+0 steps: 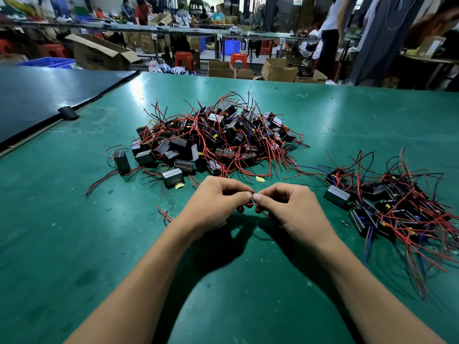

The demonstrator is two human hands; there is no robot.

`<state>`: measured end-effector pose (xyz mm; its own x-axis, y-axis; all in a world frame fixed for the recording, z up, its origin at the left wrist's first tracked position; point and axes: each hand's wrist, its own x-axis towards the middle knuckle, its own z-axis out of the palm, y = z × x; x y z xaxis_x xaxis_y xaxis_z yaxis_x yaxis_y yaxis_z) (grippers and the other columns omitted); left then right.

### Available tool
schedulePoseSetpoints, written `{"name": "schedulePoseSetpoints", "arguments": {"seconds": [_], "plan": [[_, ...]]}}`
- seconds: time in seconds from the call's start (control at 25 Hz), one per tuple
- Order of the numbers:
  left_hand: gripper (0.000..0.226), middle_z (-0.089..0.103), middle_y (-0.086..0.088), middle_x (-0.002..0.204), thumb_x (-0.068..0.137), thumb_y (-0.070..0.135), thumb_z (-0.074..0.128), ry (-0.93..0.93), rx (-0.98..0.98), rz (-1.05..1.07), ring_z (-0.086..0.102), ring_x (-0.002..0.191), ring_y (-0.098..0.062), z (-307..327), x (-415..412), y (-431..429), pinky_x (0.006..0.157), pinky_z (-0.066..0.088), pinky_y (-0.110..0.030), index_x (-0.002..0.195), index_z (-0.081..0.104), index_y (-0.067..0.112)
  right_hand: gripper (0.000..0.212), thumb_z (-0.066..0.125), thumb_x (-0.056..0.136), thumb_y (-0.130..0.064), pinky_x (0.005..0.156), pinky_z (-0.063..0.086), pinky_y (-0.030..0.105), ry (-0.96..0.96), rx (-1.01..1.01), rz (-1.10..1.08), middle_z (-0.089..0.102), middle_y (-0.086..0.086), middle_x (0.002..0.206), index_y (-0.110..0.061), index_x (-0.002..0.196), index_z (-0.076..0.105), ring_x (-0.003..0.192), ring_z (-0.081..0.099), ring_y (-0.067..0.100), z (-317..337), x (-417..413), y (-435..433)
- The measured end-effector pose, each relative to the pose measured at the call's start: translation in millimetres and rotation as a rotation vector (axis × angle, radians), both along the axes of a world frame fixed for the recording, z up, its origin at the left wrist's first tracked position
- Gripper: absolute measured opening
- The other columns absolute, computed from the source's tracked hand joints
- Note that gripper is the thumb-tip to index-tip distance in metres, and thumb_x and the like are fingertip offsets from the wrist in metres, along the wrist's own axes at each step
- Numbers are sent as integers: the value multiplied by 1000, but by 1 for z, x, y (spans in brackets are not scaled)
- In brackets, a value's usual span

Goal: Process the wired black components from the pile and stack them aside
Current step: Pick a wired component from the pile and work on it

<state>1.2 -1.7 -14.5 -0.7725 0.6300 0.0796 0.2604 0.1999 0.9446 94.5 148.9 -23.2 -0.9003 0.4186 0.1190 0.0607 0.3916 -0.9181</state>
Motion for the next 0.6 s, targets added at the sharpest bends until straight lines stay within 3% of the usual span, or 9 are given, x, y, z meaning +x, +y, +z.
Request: {"name": "schedulePoseSetpoints", "arguments": {"seconds": [0.16, 0.28, 0.6], "plan": [[8, 73, -3, 72, 88, 13, 70, -30, 61, -21, 61, 61, -5, 1, -1, -1, 61, 48, -13, 86, 77, 9, 12, 79, 83, -30, 63, 49, 18, 20, 57, -46, 74, -3, 70, -18, 82, 76, 64, 65, 4, 1, 2, 0], [8, 71, 0, 67, 88, 12, 70, -54, 68, -19, 60, 59, -6, 2, -2, -1, 60, 48, -13, 83, 76, 10, 10, 79, 83, -24, 66, 51, 20, 58, 64, -9, 74, 1, 74, -22, 92, 76, 66, 64, 6, 3, 3, -1], [15, 68, 5, 65, 94, 15, 62, 54, 31, -21, 60, 62, -6, -2, -2, 1, 64, 48, -15, 84, 72, 11, 7, 73, 89, -14, 59, 46, 14, 66, 30, 61, 74, -2, 74, -18, 91, 77, 67, 65, 6, 7, 4, 1]]}}
